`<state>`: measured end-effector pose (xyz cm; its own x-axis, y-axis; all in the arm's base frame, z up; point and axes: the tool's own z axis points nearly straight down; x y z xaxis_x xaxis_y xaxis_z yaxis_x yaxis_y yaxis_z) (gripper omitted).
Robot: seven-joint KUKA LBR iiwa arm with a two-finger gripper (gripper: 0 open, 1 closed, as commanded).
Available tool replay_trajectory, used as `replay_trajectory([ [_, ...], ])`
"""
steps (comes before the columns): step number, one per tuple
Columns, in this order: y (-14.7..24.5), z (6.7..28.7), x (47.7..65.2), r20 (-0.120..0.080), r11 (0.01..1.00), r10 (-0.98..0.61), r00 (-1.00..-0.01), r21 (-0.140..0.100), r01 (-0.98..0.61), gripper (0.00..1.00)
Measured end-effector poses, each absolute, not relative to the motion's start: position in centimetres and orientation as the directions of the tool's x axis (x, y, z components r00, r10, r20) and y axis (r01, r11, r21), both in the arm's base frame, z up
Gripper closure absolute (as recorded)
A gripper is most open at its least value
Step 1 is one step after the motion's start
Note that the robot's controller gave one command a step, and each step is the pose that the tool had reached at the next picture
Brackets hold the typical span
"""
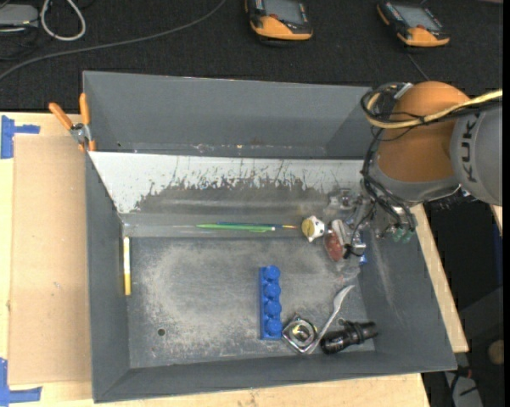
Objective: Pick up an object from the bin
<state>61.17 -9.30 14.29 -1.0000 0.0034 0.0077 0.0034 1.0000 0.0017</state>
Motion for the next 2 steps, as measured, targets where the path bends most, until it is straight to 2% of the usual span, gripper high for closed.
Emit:
replay_trajectory([
  [1, -9.3, 14.8, 61.3, 0.0, 1.0, 0.001, -1.0, 0.0, 0.001, 0.0],
  [2, -4.7, 7.8, 56.8, 0.003, 0.929, -0.371, -0.929, 0.004, -0.371, 0.0],
])
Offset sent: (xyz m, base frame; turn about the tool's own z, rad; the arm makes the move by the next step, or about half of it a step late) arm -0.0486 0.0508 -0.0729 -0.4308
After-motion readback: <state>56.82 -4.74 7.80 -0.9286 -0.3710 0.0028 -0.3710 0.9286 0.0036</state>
